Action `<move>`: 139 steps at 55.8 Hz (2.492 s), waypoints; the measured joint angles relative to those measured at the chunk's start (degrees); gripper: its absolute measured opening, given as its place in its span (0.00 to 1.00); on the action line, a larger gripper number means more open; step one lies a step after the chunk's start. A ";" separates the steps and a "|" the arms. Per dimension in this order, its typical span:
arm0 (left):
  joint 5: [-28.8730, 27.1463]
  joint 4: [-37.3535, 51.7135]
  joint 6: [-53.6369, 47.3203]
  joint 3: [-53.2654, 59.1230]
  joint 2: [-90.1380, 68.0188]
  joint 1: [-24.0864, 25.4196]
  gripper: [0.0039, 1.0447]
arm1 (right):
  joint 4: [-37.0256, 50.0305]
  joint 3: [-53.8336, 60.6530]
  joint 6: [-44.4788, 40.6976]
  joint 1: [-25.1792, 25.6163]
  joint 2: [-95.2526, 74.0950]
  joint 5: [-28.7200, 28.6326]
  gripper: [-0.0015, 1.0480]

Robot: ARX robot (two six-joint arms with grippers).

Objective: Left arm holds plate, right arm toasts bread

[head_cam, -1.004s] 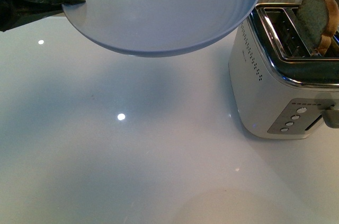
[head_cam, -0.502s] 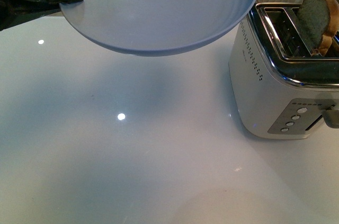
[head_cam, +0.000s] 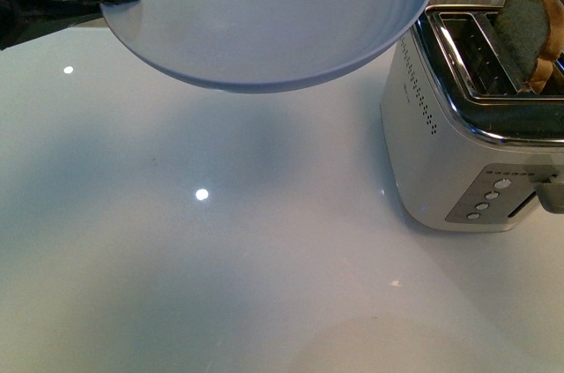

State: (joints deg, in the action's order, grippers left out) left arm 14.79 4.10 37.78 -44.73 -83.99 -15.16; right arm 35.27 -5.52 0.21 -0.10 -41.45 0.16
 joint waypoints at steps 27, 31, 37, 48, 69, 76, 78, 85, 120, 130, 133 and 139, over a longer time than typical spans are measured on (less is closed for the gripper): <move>-0.28 -0.35 -0.13 0.00 0.13 -0.13 0.02 | -8.13 4.50 -0.02 0.02 13.97 -0.17 0.02; -0.33 -0.35 -0.15 0.00 0.13 -0.17 0.02 | -10.19 4.50 -0.02 0.02 16.24 -0.17 0.02; -0.33 -0.35 -0.17 0.00 0.15 -0.33 0.02 | -12.90 4.50 -0.02 0.02 18.99 -0.17 0.02; -0.35 -0.35 -0.20 0.00 0.15 -0.50 0.02 | -17.18 4.50 -0.02 0.02 23.47 -0.17 0.02; -0.37 -0.35 -0.20 0.00 0.15 -0.70 0.02 | -24.65 4.50 -0.02 0.02 30.86 -0.17 0.02; -0.35 -0.35 -0.20 0.00 0.15 -0.81 0.02 | -34.62 4.50 -0.02 0.02 39.69 -0.15 0.02; -0.42 -0.35 -0.20 0.00 0.15 -0.81 0.02 | -34.95 4.50 -0.02 0.02 40.81 -0.15 0.02; -0.26 -0.35 -0.20 0.00 0.26 -0.87 0.02 | -35.17 4.50 -0.04 0.02 41.00 -0.13 0.05; 0.24 -0.24 -0.42 0.87 0.37 -0.66 0.02 | -35.17 4.50 -0.02 0.02 41.09 -0.13 0.92; 1.44 0.00 -1.20 1.11 0.37 0.50 0.02 | -35.17 4.50 -0.02 0.02 41.09 -0.13 0.92; 2.08 0.07 -1.99 1.44 0.37 1.46 0.02 | -35.17 4.50 -0.02 0.02 41.09 -0.13 0.92; 3.61 0.63 -3.19 2.19 -0.17 3.93 0.02 | -35.17 4.48 -0.02 0.02 41.09 -0.13 0.92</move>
State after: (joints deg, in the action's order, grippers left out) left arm 18.39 4.73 34.59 -42.54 -84.16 -11.22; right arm 0.10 -1.04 0.19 -0.08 -0.36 0.03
